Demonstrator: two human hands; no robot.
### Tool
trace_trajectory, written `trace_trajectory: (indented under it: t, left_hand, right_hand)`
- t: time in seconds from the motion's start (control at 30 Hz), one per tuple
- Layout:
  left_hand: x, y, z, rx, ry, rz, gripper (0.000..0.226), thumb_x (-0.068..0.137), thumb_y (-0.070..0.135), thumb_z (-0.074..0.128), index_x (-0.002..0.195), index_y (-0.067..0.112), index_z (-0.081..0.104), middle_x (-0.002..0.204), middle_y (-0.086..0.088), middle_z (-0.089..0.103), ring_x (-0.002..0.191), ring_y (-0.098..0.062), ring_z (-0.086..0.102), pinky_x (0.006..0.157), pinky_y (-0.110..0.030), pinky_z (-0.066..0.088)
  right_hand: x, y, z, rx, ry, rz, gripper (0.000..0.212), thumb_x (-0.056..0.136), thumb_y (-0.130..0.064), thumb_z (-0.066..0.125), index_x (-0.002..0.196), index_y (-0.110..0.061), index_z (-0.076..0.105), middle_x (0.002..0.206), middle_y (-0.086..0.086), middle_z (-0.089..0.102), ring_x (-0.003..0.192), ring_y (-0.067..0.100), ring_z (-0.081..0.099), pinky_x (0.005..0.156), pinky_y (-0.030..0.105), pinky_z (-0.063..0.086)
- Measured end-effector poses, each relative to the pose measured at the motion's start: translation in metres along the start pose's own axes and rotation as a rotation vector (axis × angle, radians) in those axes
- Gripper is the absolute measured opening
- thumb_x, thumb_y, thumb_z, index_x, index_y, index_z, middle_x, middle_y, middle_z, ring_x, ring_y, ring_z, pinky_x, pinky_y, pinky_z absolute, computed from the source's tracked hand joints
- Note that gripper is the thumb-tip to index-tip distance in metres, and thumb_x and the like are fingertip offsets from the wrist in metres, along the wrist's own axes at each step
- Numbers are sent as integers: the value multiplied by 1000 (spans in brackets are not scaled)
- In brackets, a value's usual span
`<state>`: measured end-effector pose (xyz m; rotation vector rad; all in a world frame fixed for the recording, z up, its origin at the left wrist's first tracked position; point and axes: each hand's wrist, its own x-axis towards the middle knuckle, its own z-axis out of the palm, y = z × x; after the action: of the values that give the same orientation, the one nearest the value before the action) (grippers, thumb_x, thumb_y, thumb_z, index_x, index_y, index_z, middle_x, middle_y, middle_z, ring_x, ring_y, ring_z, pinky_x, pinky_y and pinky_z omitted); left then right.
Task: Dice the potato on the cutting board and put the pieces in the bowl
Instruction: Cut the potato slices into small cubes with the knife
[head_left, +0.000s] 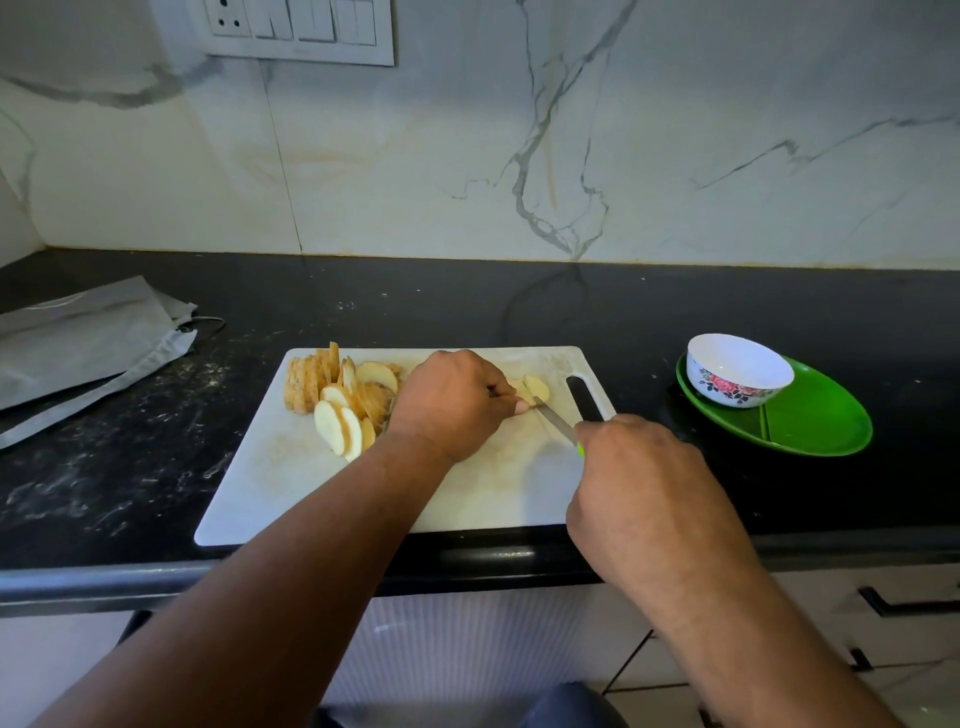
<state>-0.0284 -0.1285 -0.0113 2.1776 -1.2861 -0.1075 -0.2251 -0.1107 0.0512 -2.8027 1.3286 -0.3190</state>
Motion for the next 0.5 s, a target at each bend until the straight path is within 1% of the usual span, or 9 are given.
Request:
trace_trajectory:
  t: [0.1,0.2,0.27,0.33,0.4,0.5]
  left_hand:
    - [-3,0,0,6,10,29,23,89,52,75,95,31,83,98,16,77,89,-9,68,85,-34,61]
    - [-6,-1,-3,23,5,42,16,94,43,73,100,31,82,108,15,77,95,-9,69,89,-33,60]
    - [-7,-2,-4,15,17,43,16,94,40,73,105,32,82,108,15,77,96,-9,69,91,-34,60]
    - [-7,-1,-5,3,18,36,16,94,41,73,105,32,82,103,14,78,92,-10,70,89,-35,61]
    - [-6,1,-5,1,10,22,16,95,41,73,104,33,82,101,13,79,91,-11,70,88,-35,61]
    - [-4,1,-5,22,11,18,17,95,41,72,104,31,83,103,13,78,92,-11,70,88,-35,61]
  right_hand:
    - [5,-1,-4,14,76,-3,30,89,-17,55,117,-22,61,97,-3,49,73,16,46,59,20,35]
    - [20,-6,-1,29,101,4,31,86,-12,54,114,-21,63,98,-1,54,70,17,43,59,22,35]
    - [30,-10,5,30,82,6,29,84,-9,52,109,-19,65,99,1,56,69,20,44,59,24,35]
    - [36,-13,12,29,63,7,28,84,-8,52,106,-18,65,99,2,56,68,21,44,58,24,35]
    - [37,-14,16,31,61,0,30,84,-8,51,108,-19,65,99,2,56,68,21,45,58,24,35]
    - [31,-13,16,35,36,-11,33,87,-9,52,115,-20,65,100,0,57,76,19,55,61,22,39]
